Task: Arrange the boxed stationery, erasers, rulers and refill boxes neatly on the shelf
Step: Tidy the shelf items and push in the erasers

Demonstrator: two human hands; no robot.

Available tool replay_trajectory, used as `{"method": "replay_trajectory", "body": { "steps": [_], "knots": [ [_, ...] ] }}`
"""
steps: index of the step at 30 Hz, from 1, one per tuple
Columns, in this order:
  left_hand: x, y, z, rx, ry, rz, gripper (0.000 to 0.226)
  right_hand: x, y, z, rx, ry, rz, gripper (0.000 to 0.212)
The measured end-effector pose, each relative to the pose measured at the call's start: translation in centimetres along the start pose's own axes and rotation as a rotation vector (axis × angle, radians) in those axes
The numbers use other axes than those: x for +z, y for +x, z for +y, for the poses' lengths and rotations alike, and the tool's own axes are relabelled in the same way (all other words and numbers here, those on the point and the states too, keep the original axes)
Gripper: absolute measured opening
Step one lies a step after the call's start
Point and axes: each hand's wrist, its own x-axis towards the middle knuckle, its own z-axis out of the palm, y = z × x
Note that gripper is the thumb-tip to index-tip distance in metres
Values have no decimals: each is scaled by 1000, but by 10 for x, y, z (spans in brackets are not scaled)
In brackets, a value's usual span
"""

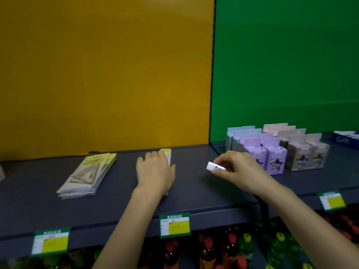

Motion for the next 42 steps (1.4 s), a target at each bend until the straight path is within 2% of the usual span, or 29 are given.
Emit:
{"method": "replay_trajectory", "body": {
  "steps": [2, 6, 12, 23, 29, 35, 39, 42],
  "knots": [
    [-11, -5, 9, 158, -77, 79, 39, -7, -10, 12, 25, -4, 25, 18],
    [-30, -15, 46, 436, -207, 95, 28, -34, -34, 49, 70, -23, 25, 13],
    [-44, -26, 137, 652, -368, 118, 22, -91, -73, 125, 87, -103, 41, 17],
    [-46, -44, 345, 729, -455, 173, 25, -201, -157, 296, 115, -183, 19, 21],
    [-53, -30, 429, 792, -475, 173, 24, -235, -181, 368, 125, -117, 1, 22],
    [-53, 6, 506, 821, -418, 181, 25, -260, -175, 433, 170, -51, -21, 22],
    [-50, 39, 548, 816, -397, 165, 26, -284, -153, 477, 196, -9, -52, 13],
    [-51, 64, 574, 810, -374, 167, 27, -303, -126, 508, 186, -51, -65, 13]
  ]
}}
